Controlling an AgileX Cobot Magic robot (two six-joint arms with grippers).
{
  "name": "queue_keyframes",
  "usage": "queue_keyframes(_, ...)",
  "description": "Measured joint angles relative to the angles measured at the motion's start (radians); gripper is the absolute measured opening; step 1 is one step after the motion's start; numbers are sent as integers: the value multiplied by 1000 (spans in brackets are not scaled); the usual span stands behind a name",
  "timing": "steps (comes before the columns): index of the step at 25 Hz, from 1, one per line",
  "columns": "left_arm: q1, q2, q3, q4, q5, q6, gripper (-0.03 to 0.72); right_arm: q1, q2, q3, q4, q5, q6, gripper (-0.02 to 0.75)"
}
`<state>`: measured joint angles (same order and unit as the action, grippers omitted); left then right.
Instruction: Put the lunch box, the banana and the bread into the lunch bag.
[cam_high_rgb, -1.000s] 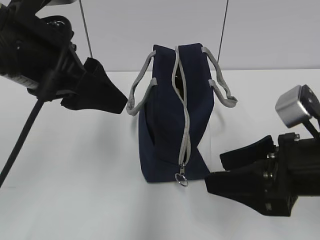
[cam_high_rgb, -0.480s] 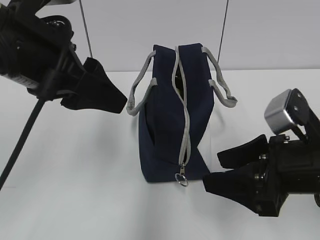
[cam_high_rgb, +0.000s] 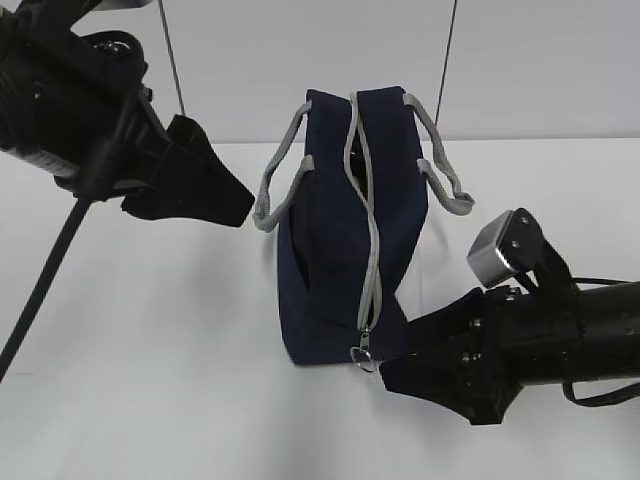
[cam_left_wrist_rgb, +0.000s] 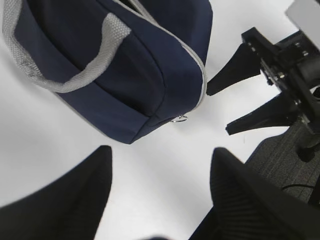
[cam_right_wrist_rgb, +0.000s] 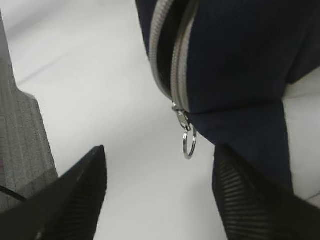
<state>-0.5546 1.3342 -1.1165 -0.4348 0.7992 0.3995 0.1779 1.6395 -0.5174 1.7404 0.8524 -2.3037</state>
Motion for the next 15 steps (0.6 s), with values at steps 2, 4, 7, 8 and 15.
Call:
queue_keyframes(2, 0, 0, 0, 0, 0, 0, 434, 0, 51, -19, 2, 7, -8, 469)
queue_keyframes(4, 0, 0, 0, 0, 0, 0, 434, 0, 90, -26, 4, 9, -21, 463)
queue_keyframes(7, 0, 0, 0, 0, 1, 0, 433, 0, 121, -29, 6, 22, -42, 459)
queue_keyframes(8, 0, 0, 0, 0, 1, 0, 431, 0, 127, -29, 8, 27, -44, 459)
queue_keyframes(15, 0, 0, 0, 2, 4, 0, 424, 18, 160, -47, 20, 35, -84, 458)
